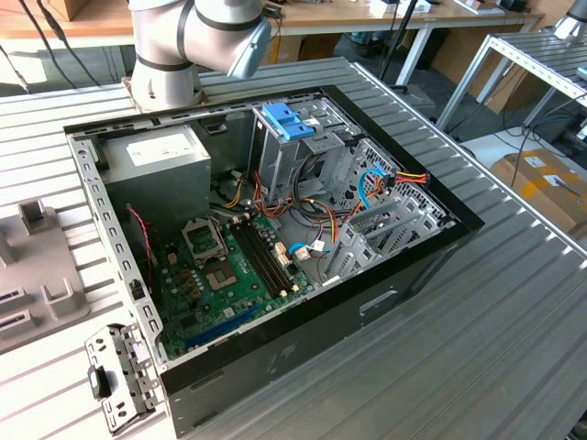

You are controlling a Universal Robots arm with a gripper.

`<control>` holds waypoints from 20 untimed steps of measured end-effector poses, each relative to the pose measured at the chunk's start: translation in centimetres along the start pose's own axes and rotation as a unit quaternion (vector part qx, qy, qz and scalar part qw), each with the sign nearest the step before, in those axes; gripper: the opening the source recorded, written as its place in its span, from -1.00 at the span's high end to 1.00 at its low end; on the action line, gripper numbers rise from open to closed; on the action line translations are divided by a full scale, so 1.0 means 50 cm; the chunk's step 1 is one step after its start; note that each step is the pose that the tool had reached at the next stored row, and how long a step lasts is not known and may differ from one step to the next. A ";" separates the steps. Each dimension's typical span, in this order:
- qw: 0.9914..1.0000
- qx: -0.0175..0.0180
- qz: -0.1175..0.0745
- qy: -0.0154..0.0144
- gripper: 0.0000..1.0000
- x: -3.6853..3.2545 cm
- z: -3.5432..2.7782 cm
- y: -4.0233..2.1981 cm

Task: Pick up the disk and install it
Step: 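Pick up the disk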

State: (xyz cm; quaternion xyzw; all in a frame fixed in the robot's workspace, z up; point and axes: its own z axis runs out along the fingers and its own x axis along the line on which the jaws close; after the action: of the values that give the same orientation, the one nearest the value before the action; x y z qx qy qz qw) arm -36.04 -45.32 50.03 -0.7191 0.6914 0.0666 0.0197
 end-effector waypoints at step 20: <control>1.000 0.000 0.000 0.000 0.27 0.010 -0.004 -0.044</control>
State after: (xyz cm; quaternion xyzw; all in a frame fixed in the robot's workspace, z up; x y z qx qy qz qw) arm -33.81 -45.74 50.00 -0.7191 0.6914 0.0666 0.0197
